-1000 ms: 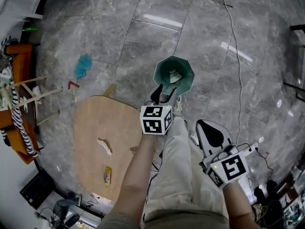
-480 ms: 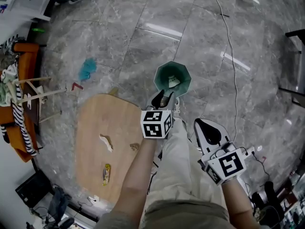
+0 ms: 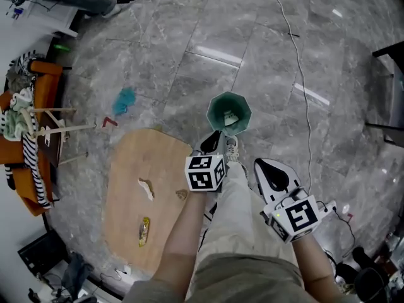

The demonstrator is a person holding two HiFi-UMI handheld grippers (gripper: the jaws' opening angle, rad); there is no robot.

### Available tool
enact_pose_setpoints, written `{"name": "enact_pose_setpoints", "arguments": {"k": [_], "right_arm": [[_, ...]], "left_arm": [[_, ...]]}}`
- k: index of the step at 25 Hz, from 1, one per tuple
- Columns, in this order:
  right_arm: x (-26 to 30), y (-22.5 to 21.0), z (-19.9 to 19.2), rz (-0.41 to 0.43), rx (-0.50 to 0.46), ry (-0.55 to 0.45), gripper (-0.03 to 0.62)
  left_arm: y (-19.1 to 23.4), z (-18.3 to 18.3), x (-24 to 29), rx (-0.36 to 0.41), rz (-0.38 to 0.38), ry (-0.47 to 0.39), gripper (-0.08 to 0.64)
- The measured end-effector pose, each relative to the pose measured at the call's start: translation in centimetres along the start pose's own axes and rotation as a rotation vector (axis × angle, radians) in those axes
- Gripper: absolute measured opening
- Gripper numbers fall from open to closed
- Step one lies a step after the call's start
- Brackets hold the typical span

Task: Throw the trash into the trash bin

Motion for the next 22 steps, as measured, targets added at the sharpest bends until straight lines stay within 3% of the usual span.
{"name": "enact_pose_setpoints", "arguments": {"k": [16,22], "right_arm": [[-4.9,3.5,2.1,0.013,-0.094,-0.019,0.008],[-6.9,5.0,2.5,0.015,-0.126,-0.032,0.008]], "left_arm": [[-3.6,2.2,-7.5,0.024,-0.019,-0.042,0.011],[-5.6,2.2,-10.5,0.042,-0.073,-0.056,0.011]]}}
Point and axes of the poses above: the fingertips, and each gripper's own axes: x forward along the fingers, y to its left, z out of its top, the point moved 6 cm from there along -x, backward along the fingers
